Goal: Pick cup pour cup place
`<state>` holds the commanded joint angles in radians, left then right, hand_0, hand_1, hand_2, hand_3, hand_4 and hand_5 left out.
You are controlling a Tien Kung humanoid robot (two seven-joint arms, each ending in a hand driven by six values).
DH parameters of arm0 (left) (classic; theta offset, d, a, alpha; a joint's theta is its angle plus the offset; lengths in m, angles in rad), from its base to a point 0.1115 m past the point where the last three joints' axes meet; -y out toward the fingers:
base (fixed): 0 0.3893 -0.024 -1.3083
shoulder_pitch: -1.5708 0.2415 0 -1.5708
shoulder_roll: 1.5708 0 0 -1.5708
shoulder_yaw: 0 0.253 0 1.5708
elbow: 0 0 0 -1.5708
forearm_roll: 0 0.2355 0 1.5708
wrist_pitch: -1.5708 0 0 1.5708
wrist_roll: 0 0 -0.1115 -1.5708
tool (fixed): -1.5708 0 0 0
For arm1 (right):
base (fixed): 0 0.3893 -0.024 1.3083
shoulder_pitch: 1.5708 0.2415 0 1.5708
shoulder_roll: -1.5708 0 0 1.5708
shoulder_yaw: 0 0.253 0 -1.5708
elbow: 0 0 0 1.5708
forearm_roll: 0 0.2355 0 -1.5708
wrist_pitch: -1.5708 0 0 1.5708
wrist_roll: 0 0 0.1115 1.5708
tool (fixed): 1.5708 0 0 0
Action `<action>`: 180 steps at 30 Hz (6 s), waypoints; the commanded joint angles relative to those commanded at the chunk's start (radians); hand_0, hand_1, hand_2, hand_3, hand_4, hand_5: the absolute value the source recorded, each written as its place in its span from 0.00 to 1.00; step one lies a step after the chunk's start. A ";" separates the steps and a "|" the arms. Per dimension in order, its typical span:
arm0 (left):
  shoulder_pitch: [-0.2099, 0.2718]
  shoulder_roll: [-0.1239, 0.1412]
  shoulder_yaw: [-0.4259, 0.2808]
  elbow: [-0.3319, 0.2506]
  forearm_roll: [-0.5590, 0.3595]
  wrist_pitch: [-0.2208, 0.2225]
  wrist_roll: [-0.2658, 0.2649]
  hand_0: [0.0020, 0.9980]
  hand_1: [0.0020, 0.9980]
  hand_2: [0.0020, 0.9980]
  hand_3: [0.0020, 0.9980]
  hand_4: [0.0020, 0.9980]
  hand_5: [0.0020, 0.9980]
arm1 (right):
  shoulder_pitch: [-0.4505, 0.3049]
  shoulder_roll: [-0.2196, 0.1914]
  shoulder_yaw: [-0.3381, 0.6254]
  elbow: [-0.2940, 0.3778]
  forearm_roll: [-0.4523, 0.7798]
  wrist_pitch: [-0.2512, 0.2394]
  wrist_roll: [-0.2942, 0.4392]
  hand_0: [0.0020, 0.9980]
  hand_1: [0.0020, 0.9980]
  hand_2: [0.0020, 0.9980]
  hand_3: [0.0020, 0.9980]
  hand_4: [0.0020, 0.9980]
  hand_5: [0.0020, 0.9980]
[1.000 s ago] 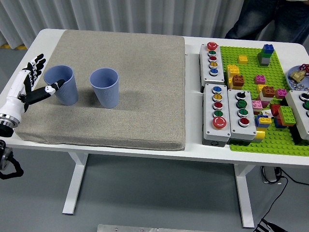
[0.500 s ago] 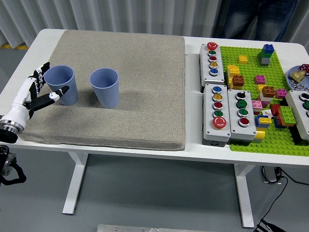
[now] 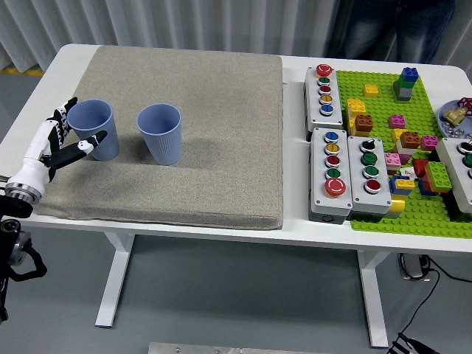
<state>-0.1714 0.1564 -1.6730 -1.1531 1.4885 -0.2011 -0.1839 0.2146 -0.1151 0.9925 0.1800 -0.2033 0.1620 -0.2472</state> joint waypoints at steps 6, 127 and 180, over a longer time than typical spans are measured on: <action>-0.002 -0.004 0.000 0.015 -0.009 -0.001 -0.003 0.99 0.98 1.00 1.00 0.89 0.33 | 0.003 0.001 0.005 0.000 -0.002 0.002 -0.001 0.76 0.68 0.71 0.61 0.17 0.30; -0.080 -0.072 0.033 0.099 0.027 0.180 -0.013 0.62 0.68 0.91 0.77 0.81 0.23 | 0.017 0.001 0.017 0.000 -0.010 0.009 -0.004 0.76 0.68 0.71 0.61 0.18 0.30; -0.034 0.115 0.114 -0.160 0.129 0.236 0.000 0.46 0.55 0.75 0.67 0.70 0.15 | 0.014 -0.005 0.021 0.000 -0.015 0.010 0.000 0.76 0.68 0.71 0.61 0.18 0.29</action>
<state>-0.2052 0.2711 -1.5587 -1.3133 1.6176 0.0347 -0.1835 0.2282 -0.1205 1.0134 0.1800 -0.2178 0.1723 -0.2476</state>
